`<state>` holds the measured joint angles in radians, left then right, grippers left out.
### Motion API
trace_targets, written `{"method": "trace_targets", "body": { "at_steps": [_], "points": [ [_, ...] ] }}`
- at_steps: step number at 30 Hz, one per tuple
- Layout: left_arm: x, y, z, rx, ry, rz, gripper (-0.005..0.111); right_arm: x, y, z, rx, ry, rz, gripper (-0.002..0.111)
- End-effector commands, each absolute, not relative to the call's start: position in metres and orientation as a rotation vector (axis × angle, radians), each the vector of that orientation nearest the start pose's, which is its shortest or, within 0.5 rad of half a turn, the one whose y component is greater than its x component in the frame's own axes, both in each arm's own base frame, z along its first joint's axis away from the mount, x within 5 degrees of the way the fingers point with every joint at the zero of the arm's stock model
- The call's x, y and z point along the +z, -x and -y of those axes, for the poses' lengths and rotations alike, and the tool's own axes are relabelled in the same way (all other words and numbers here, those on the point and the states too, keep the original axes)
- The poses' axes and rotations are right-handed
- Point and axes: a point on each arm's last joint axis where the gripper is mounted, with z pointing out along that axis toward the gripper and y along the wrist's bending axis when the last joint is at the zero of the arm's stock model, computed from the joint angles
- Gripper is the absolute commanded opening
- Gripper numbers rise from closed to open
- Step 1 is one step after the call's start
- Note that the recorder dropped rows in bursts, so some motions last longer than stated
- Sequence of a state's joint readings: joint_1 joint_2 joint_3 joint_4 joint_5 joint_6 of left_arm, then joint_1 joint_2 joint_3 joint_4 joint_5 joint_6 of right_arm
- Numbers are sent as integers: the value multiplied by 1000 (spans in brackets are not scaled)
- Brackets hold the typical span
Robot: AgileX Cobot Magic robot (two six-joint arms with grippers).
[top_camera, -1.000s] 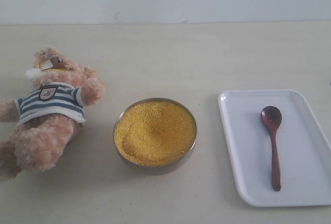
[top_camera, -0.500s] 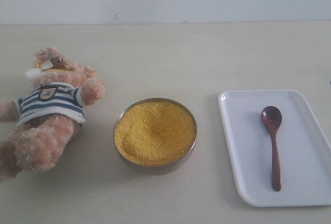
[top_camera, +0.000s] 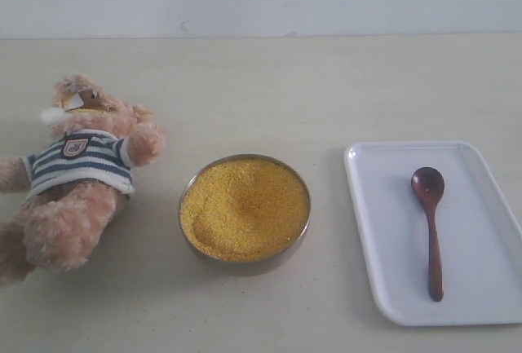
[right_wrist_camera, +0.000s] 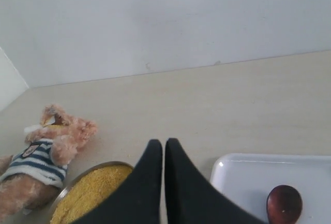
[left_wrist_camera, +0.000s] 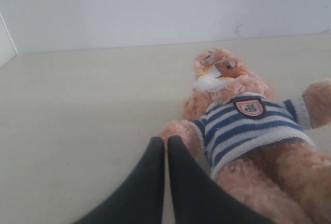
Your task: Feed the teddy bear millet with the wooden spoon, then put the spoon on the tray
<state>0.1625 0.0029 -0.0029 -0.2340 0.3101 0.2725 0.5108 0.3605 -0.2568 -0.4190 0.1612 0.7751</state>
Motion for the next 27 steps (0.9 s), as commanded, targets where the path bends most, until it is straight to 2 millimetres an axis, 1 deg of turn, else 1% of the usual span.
{"method": "trace_targets", "body": {
  "at_steps": [1, 3, 4, 5, 6, 7, 8, 9, 10, 12, 13, 18, 21, 25, 27],
  "points": [
    [186, -55, -2, 84, 57, -1785, 4, 262, -78, -25, 481, -12, -1749, 1],
    [186, -55, -2, 84, 57, -1785, 4, 261, -74, -18, 445, -72, -1754, 1],
    [186, -55, -2, 84, 57, -1785, 4, 260, -68, -12, 401, -106, -1744, 1],
    [186, -55, -2, 84, 57, -1785, 4, 261, -65, -9, 364, -92, -1736, 1],
    [186, -55, -2, 84, 57, -1785, 4, 262, -59, -5, 255, -15, -1697, 1],
    [186, -55, -2, 84, 57, -1785, 4, 263, -56, -4, 210, 18, -1682, 1],
    [186, -55, -2, 84, 57, -1785, 4, 261, -50, -2, 107, 92, -1678, 1],
    [186, -55, -2, 84, 57, -1785, 4, 260, -47, -2, 86, 107, -1684, 1],
    [186, -55, -2, 84, 57, -1785, 4, 261, -44, -4, 59, 152, -1634, 1],
    [186, -55, -2, 84, 57, -1785, 4, 258, -43, -6, 73, 161, -1585, 1],
    [186, -55, -2, 84, 57, -1785, 4, 253, -43, -7, 95, 156, -1581, 1],
    [186, -55, -2, 84, 57, -1785, 4, 204, -52, -10, 141, 139, -1724, 1],
    [186, -55, -2, 84, 57, -1785, 4, 186, -53, -10, 120, 172, -1780, 1],
    [186, -55, -2, 84, 57, -1785, 4, 181, -52, -12, 125, 218, -1834, 1],
    [186, -55, -2, 84, 57, -1785, 4, 181, -51, -14, 132, 244, -1830, 1]
  ]
}}
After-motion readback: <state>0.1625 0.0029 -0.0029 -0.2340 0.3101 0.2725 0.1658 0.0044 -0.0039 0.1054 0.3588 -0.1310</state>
